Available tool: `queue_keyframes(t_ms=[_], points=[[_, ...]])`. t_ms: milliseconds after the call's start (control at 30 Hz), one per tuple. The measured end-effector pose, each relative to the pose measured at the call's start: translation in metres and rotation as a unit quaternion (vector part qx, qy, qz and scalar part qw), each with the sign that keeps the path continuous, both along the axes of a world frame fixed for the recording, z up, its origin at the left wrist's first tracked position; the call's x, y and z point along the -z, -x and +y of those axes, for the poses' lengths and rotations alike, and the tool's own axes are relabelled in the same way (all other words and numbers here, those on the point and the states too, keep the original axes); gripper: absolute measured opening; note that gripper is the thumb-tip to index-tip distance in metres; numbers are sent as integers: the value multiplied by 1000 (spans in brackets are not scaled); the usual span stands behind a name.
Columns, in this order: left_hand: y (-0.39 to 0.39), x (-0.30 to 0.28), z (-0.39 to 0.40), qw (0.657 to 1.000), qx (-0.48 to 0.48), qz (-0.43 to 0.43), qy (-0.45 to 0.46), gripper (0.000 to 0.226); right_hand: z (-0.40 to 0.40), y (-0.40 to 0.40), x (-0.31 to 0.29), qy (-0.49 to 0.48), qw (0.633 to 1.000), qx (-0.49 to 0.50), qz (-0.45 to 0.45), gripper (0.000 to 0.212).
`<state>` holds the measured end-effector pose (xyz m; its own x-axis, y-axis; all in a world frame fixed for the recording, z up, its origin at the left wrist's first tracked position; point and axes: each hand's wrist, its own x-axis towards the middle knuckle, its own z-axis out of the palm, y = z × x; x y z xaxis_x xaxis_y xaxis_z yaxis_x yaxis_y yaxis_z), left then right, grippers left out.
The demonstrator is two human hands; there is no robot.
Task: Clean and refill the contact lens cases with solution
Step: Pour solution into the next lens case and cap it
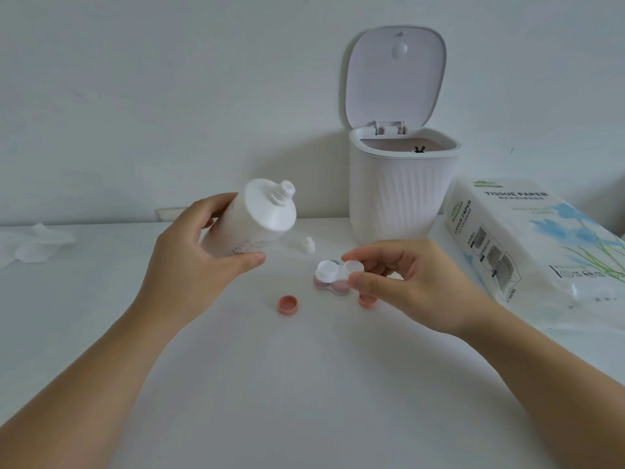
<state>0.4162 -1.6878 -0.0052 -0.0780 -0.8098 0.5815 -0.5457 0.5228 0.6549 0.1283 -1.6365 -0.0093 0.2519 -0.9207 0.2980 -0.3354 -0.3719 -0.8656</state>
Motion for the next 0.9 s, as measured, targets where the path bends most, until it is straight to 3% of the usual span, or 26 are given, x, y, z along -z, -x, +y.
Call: queue_keyframes(t_ms=[300,633,800,900], points=[[8,6,-7,990,-14,101,-92,62,0,-1,-2,-19,1000,8,-13,17],[10,18,-16,981,5,135,-136,51,1,-2,-6,-23,999,11,-20,15],[11,15,-14,984,-15,132,-116,74,2,-2,-7,-22,1000,5,-17,14],[14,11,-5,990,-59,119,-54,86,2,-2,-7,-18,1000,7,-8,16]])
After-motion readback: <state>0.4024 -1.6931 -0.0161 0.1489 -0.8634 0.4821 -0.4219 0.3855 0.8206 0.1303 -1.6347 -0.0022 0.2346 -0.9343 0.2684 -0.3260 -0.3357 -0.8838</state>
